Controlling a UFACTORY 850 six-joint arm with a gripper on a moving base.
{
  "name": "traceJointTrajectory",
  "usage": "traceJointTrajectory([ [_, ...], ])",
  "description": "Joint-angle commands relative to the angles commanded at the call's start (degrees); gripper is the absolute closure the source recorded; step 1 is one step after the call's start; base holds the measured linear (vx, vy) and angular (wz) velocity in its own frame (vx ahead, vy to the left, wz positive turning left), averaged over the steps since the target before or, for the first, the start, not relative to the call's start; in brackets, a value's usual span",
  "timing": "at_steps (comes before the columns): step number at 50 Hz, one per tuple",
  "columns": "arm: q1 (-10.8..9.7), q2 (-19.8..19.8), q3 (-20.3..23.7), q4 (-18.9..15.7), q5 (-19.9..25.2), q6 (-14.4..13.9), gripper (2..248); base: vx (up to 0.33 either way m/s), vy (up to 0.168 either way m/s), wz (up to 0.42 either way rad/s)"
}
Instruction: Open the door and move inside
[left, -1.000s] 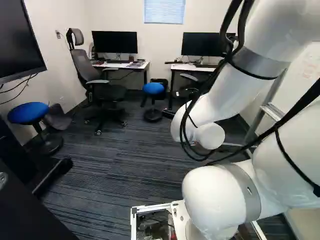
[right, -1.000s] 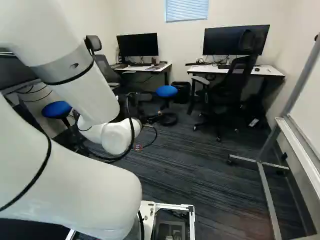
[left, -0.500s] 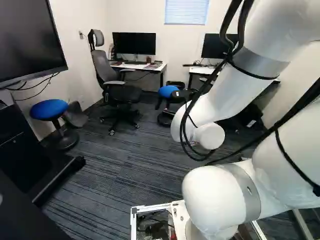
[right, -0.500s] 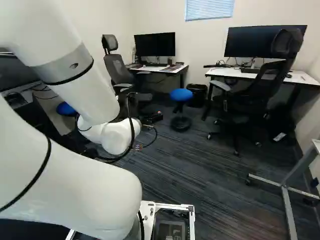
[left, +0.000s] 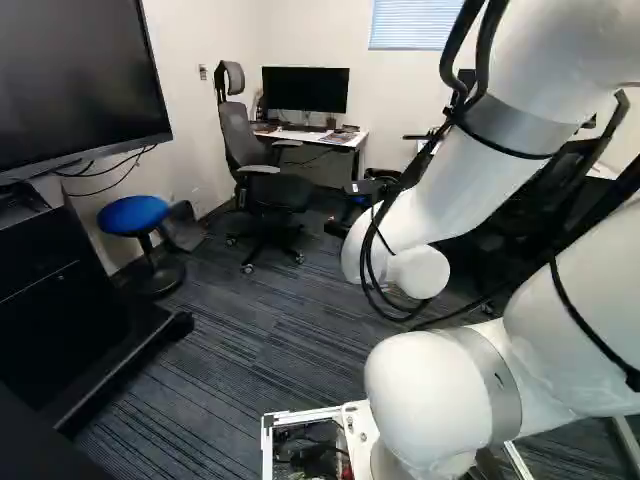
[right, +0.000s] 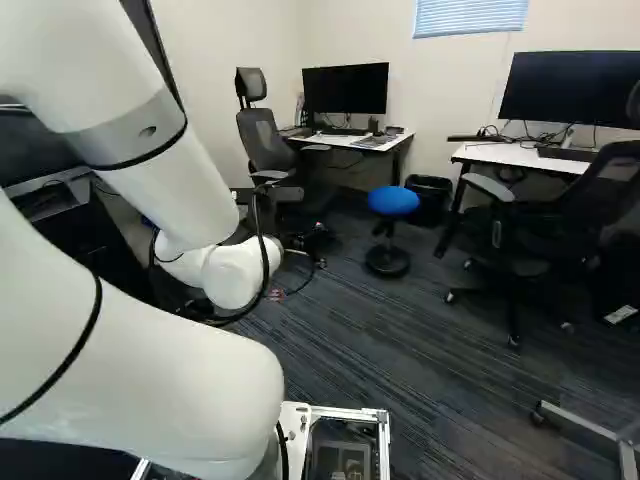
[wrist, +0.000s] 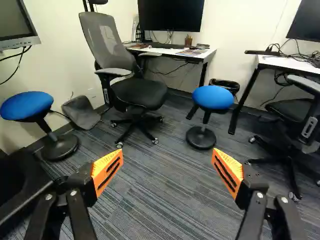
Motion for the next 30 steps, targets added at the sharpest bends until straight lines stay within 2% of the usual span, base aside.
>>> traceJointTrajectory([
  [15, 0.0, 0.0, 0.0, 0.0, 0.0, 0.0, 3, 0.199, 0.010, 0.018],
  [30, 0.0, 0.0, 0.0, 0.0, 0.0, 0.0, 3, 0.000, -0.001, -0.003],
])
